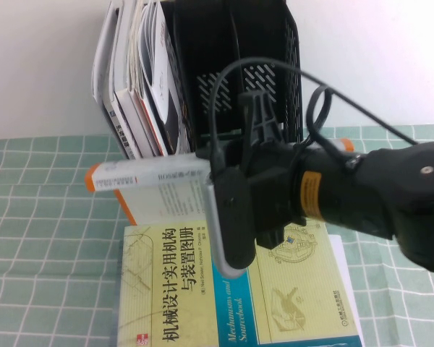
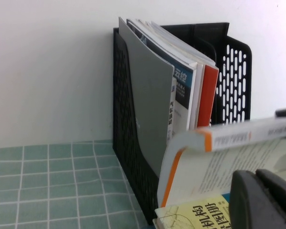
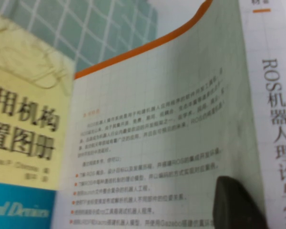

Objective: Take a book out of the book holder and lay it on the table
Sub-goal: Place the picked book on the book

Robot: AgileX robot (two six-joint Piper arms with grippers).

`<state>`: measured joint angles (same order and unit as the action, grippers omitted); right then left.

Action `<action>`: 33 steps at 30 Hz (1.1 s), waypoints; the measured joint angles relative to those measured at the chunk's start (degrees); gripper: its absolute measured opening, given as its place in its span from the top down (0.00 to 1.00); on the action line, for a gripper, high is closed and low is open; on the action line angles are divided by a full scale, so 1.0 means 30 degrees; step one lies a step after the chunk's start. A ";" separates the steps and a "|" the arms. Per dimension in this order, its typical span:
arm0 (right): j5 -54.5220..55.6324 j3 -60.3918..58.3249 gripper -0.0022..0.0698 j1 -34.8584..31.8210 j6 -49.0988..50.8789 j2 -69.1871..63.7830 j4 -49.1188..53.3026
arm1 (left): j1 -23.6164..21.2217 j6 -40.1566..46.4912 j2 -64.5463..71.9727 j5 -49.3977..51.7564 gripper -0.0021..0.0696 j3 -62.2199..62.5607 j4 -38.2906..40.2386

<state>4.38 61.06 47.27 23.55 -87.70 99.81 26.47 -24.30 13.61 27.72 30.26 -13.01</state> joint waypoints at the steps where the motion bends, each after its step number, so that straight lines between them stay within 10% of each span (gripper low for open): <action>1: 0.0000 0.0000 0.74 0.0000 0.0000 -0.0190 0.0000 | 0.0000 0.0000 0.0000 -0.0076 0.97 0.0000 0.0000; 33: 0.0101 -0.0430 0.74 0.0173 0.2569 0.0887 -0.0033 | 0.0000 0.0459 0.0000 -0.1354 0.97 0.0000 0.0012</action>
<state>4.68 59.77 47.79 31.25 -85.04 99.71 26.47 -22.92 13.61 23.65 30.26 -12.97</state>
